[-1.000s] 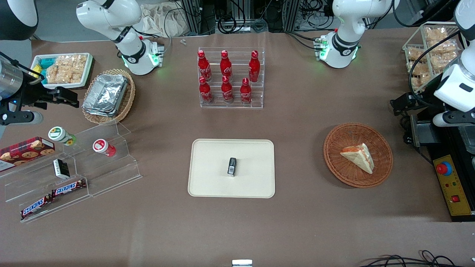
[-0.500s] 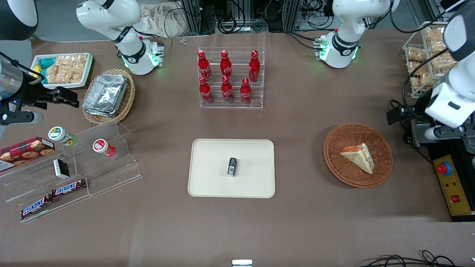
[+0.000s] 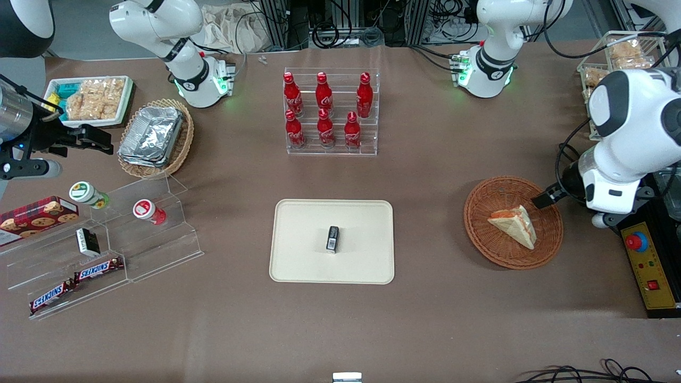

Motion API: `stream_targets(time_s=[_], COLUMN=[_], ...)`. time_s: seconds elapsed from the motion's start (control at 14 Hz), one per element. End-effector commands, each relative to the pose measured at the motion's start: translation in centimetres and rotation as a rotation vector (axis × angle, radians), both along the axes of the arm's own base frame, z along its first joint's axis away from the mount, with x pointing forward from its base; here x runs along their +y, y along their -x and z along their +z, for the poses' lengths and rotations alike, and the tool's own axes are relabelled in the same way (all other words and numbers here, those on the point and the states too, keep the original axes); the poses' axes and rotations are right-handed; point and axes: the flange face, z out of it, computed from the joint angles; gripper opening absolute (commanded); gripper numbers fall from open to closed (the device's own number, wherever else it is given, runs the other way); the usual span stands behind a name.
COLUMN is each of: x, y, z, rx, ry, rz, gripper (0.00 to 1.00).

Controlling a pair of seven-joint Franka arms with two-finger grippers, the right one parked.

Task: Place sandwich from basket to tray
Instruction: 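Move the left gripper over the wrapped sandwich in the wicker basket, then lower the open left gripper around the wrapped sandwich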

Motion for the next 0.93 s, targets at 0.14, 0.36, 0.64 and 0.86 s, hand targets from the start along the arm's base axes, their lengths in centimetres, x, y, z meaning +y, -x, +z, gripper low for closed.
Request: stream_targets(time_s=[0.14,0.36,0.64,0.86], x=[-0.5,-0.4,0.1,0.4], y=[-2.1,-2.8,-2.2,-1.8], z=[-6.5,-9.2,-11.7,-12.8], rx=[0.004,0.002,0.011,0.004], ry=[-0.027,-0.024,-0.024,-0.021], rz=[0.133,0.161,0.179,0.184], gripper=[0.98,0.98,0.98,0.99])
